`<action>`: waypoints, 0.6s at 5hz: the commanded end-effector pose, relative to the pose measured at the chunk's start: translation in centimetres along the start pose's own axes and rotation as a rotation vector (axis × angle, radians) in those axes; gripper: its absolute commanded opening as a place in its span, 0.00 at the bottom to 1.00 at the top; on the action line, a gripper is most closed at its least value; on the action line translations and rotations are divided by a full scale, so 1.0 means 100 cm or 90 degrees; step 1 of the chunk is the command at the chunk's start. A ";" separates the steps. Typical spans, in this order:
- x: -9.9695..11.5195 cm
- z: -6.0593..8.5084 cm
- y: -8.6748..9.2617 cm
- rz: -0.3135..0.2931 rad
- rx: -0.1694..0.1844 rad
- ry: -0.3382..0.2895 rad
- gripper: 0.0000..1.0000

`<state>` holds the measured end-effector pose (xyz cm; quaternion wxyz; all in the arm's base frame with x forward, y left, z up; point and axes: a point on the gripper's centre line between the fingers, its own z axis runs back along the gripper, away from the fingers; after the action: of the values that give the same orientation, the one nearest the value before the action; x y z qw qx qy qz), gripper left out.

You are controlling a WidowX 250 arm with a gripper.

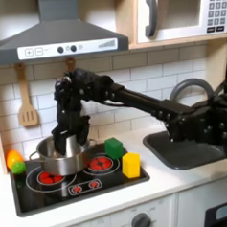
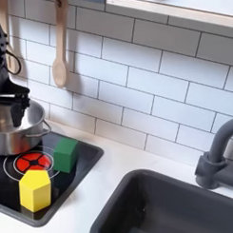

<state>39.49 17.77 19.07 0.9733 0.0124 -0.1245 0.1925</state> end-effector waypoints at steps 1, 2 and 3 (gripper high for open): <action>0.011 -0.008 0.002 0.007 0.006 0.008 1.00; 0.015 -0.020 0.004 0.006 0.019 0.017 1.00; 0.014 -0.024 0.006 0.010 0.022 0.028 1.00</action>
<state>41.00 19.01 16.84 0.9742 0.0228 -0.0977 0.2023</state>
